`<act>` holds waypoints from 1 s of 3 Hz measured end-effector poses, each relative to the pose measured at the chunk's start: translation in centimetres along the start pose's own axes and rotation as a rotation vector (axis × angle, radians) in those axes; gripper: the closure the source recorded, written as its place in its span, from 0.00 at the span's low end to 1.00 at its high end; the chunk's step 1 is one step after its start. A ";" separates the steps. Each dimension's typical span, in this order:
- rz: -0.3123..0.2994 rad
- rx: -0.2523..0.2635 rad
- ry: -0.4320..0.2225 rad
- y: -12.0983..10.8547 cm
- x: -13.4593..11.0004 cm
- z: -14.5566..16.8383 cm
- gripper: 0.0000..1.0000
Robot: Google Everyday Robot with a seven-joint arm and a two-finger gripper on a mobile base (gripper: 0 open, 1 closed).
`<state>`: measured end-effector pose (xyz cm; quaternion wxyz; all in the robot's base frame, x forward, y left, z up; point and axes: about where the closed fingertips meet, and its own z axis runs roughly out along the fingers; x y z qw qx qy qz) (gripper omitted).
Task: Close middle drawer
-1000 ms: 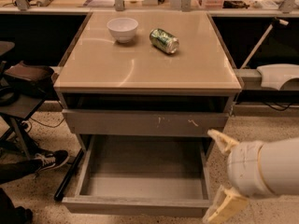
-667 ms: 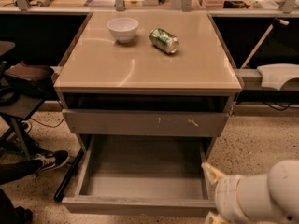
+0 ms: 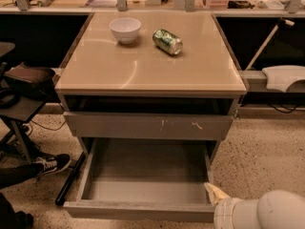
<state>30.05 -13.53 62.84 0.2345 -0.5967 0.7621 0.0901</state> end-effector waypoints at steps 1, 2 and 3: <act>-0.023 0.017 0.141 2.4 5.1 3.2 0.00; -0.025 0.095 0.240 2.3 10.7 3.5 0.00; 0.084 0.170 0.257 0.0 13.9 3.1 0.00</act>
Offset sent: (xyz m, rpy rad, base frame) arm 0.0111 -0.1270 -0.1565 -0.3963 -0.1322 -0.4416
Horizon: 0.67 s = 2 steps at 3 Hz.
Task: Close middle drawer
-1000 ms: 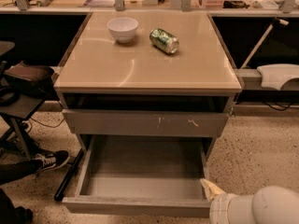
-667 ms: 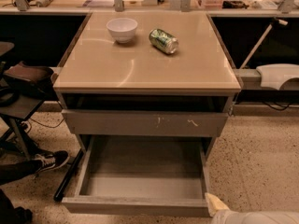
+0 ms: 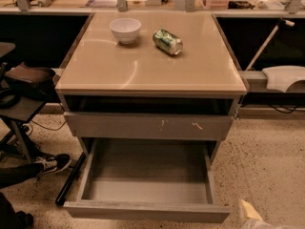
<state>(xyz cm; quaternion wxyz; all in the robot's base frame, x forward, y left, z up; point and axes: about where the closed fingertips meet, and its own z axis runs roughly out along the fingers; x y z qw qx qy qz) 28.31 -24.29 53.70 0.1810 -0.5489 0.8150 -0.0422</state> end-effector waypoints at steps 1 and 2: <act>0.042 0.010 0.013 -0.2 0.9 -0.2 0.00; 0.037 -0.034 -0.012 1.4 1.5 2.3 0.00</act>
Offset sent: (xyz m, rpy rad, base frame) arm -0.0510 0.0049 -0.1437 0.1800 0.2527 0.0025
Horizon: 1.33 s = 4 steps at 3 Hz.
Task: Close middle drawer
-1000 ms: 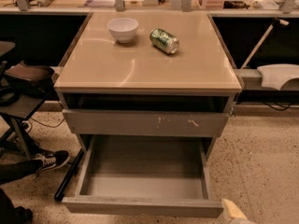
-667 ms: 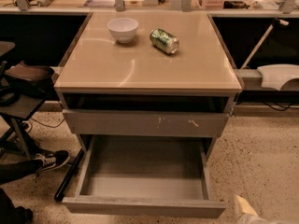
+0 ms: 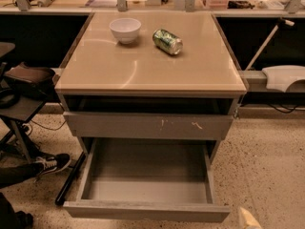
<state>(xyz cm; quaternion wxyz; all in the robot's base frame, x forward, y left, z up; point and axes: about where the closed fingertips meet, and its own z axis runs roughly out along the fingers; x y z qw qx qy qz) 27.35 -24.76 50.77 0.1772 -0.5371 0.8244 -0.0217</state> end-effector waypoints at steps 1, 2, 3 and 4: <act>-0.040 -0.144 -0.013 5.0 1.5 4.9 0.00; -0.075 -0.269 -0.052 9.4 1.4 9.1 0.00; -0.135 -0.292 -0.148 10.0 -2.6 12.5 0.00; -0.142 -0.240 -0.228 7.5 -6.9 15.8 0.00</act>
Offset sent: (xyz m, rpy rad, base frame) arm -0.0949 0.0804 -0.1920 0.2109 0.3346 0.2526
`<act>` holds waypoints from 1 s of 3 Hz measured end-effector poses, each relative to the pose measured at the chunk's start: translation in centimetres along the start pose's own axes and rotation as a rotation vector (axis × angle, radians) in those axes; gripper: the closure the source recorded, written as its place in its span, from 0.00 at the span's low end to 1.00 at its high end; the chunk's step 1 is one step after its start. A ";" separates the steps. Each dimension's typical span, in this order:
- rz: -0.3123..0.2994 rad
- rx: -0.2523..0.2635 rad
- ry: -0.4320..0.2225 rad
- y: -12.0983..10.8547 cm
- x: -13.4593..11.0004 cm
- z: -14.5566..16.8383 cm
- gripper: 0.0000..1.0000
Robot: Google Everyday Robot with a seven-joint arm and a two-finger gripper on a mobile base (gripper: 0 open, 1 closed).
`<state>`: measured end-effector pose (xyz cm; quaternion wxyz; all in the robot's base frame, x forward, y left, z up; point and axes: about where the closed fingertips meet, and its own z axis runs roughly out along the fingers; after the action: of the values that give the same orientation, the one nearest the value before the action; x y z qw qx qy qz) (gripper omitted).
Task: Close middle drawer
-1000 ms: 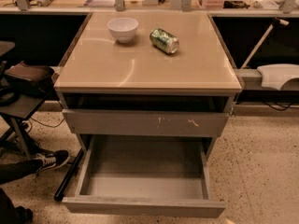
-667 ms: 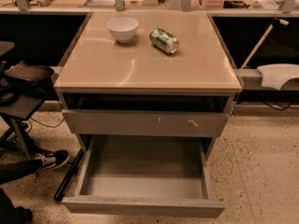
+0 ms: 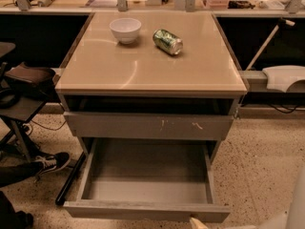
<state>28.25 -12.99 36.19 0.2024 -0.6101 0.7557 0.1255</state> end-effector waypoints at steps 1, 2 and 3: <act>0.014 0.033 -0.013 -1.5 -0.5 0.4 0.00; 0.043 0.067 -0.033 -3.6 -1.3 1.1 0.00; 0.043 0.067 -0.033 -3.6 -1.3 1.1 0.00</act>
Offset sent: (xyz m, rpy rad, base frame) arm 0.1447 0.0261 -0.0069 0.0988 -0.1390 -0.2377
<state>32.19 -12.19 35.99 0.2323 -0.5845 0.7690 0.1143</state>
